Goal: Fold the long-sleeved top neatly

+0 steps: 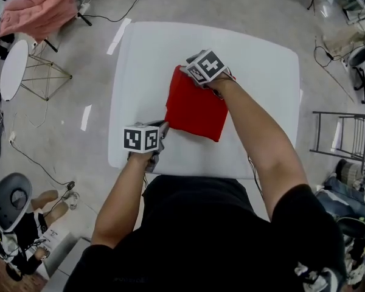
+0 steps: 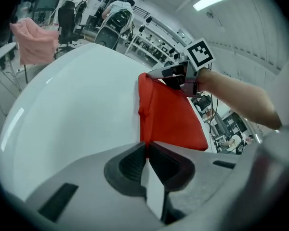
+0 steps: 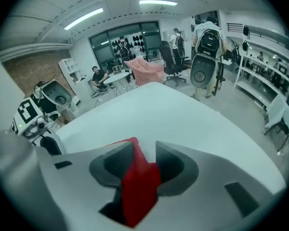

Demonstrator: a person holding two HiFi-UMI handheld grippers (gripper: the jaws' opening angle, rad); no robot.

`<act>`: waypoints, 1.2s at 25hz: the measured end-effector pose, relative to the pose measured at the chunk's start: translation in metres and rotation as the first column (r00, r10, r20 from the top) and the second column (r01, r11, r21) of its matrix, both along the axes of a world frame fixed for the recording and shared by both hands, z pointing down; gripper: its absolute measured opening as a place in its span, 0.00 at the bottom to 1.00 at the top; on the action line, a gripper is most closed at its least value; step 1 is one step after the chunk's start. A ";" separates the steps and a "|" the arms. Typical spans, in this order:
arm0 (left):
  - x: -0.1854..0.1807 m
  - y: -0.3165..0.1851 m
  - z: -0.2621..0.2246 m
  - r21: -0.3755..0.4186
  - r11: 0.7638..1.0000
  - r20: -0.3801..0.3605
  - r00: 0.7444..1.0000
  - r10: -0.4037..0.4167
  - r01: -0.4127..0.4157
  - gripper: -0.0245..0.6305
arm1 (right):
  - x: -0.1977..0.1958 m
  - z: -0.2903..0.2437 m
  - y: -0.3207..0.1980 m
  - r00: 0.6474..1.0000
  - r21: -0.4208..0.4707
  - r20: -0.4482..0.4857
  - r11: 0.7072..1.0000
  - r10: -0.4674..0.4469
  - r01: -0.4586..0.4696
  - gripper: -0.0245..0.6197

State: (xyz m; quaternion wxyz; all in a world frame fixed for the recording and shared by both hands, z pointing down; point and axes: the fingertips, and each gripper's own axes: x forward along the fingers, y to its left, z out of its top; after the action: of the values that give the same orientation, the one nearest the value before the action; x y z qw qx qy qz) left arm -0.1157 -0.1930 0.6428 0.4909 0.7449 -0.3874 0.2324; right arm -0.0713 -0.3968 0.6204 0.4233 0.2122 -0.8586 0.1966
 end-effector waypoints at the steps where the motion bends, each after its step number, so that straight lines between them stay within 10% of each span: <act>1: -0.002 0.000 -0.001 0.003 1.000 -0.007 1.000 -0.005 0.005 0.07 | 0.000 -0.006 0.000 1.000 -0.009 0.004 1.000 -0.014 0.014 0.31; 9: -0.021 0.007 -0.020 0.025 1.000 -0.051 0.999 -0.014 0.015 0.12 | 0.084 -0.081 -0.030 0.997 0.103 0.075 0.994 0.030 -0.038 0.24; 14: -0.013 0.028 -0.027 0.020 0.998 -0.002 0.999 0.053 -0.053 0.12 | 0.157 -0.049 -0.009 0.994 0.018 0.034 0.995 0.101 -0.102 0.20; 20: 0.050 0.036 -0.033 0.034 0.984 -0.066 0.982 0.177 -0.175 0.13 | 0.156 -0.018 0.019 0.973 -0.122 0.172 0.983 0.156 -0.136 0.21; 24: 0.058 0.029 -0.040 0.069 0.983 -0.027 0.984 0.173 -0.171 0.13 | 0.168 -0.013 0.001 0.967 -0.011 0.095 0.972 0.236 -0.236 0.05; 30: 0.015 0.019 -0.045 0.105 0.990 0.049 0.995 0.088 -0.092 0.13 | 0.175 -0.055 0.008 0.909 0.102 0.212 0.917 0.360 -0.387 0.15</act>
State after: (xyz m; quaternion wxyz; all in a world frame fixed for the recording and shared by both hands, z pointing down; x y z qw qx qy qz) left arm -0.1011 -0.1735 0.5981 0.4306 0.7816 -0.3760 0.2496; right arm 0.1038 -0.3883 0.5652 0.2781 0.3825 -0.8501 0.2319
